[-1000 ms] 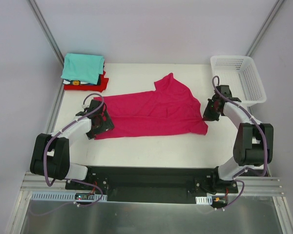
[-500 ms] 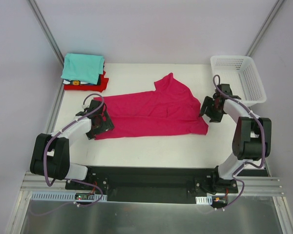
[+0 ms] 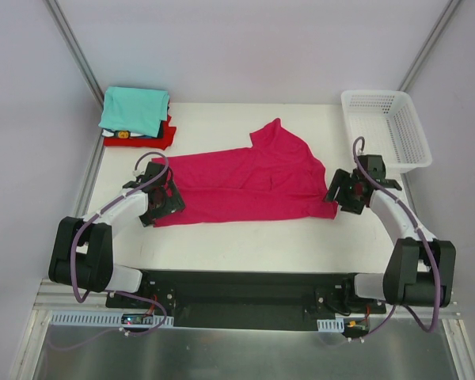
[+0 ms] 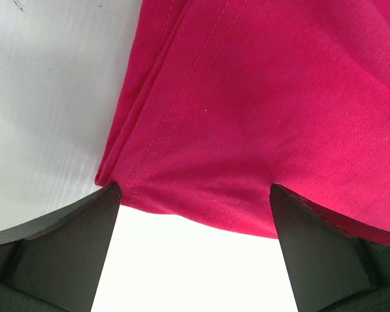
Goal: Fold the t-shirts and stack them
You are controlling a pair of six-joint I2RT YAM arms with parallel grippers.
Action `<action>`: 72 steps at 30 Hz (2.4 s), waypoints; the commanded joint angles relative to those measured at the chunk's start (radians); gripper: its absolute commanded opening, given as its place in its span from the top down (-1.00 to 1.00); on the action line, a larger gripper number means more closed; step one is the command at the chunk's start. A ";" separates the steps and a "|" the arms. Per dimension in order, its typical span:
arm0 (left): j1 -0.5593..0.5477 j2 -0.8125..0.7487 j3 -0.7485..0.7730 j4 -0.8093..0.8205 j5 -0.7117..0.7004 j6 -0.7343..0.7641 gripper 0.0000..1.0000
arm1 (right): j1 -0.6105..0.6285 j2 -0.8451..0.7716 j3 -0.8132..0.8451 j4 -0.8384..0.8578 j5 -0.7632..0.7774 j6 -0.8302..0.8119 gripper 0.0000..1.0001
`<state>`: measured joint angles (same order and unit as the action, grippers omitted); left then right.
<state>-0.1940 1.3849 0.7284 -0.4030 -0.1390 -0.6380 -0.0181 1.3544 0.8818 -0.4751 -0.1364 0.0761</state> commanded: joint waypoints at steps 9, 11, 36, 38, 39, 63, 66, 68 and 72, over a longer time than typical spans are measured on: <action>0.013 -0.037 0.009 -0.025 0.006 0.000 -0.98 | 0.000 -0.067 -0.152 0.062 -0.075 0.014 -0.14; 0.013 -0.035 0.012 -0.025 0.007 0.000 -0.98 | 0.000 -0.048 -0.135 0.069 -0.069 0.013 -0.14; 0.013 -0.037 0.011 -0.025 0.016 0.001 -0.98 | -0.002 0.031 -0.112 0.141 -0.048 -0.010 -0.05; 0.013 -0.035 0.011 -0.025 0.016 0.003 -0.98 | -0.002 0.043 -0.109 0.145 -0.048 -0.009 0.04; 0.013 -0.035 0.011 -0.025 0.016 0.001 -0.98 | -0.002 0.045 -0.109 0.147 -0.049 -0.007 0.12; 0.013 -0.040 0.005 -0.025 0.010 0.003 -0.98 | -0.074 0.006 -0.058 0.049 0.106 -0.007 0.98; 0.013 -0.038 0.005 -0.025 0.009 0.004 -0.98 | -0.075 0.025 -0.049 0.052 0.098 -0.006 0.98; 0.013 -0.038 0.005 -0.025 0.009 0.004 -0.98 | -0.077 0.031 -0.047 0.053 0.090 -0.007 0.98; 0.013 -0.035 0.008 -0.025 0.010 0.004 -0.98 | -0.077 0.060 -0.049 0.050 0.070 -0.009 0.71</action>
<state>-0.1940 1.3739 0.7284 -0.4061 -0.1314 -0.6376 -0.0868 1.3918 0.7990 -0.4080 -0.0616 0.0696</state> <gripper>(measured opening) 0.991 0.061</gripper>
